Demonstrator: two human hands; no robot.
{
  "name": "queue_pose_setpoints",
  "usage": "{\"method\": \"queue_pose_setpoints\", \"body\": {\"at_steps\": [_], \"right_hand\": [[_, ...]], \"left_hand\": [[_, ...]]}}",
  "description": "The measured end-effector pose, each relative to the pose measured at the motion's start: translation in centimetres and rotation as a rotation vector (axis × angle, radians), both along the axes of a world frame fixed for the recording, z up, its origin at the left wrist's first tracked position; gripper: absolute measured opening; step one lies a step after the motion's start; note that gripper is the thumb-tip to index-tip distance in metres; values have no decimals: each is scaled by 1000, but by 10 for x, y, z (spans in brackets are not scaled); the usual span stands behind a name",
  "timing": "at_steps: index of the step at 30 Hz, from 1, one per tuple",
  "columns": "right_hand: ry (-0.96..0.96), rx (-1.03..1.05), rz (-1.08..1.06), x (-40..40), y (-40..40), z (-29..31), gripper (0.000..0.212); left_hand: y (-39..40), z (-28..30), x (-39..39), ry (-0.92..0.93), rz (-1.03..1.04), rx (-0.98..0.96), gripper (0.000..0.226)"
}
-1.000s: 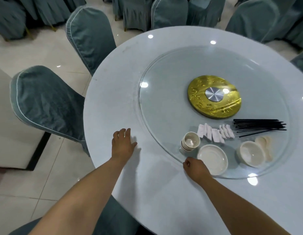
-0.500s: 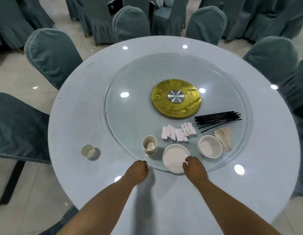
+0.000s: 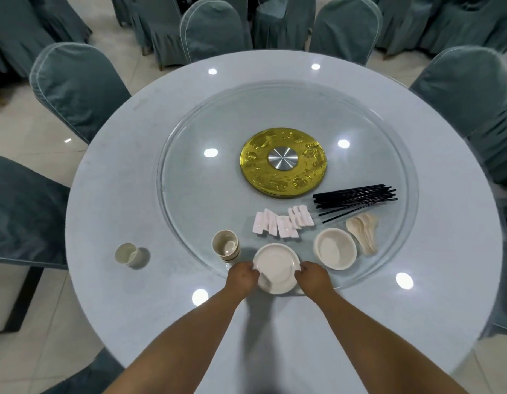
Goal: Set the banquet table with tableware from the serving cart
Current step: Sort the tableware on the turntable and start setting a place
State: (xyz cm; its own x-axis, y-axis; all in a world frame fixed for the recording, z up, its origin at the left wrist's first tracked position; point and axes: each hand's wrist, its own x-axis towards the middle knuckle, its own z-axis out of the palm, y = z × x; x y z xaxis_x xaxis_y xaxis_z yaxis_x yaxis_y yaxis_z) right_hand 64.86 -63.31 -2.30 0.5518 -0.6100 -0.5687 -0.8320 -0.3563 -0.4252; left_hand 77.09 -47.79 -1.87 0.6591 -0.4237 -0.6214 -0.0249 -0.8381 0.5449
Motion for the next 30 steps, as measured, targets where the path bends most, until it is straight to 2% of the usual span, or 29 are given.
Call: {"method": "queue_pose_setpoints", "body": {"at_steps": [5,9,14,22,27,30], "right_hand": [[-16,67,-70,-2,-8,-1,22],[14,66,-88,-1,-8,3,40],[-15,78,-145,-3,-4,10,33],[-59,171,-302,-19,11,17,16],[-53,244,-372,-19,40,22,19],[-15,260,-305,-6,68,23,26]], "left_hand": [[-10,1,-1,118,160,-7,18],[-14,4,-2,127,180,1,12],[-10,12,1,87,150,5,19],[17,17,-3,73,174,-60,14],[51,11,-1,127,229,-95,20],[83,7,10,136,260,-85,17]]}}
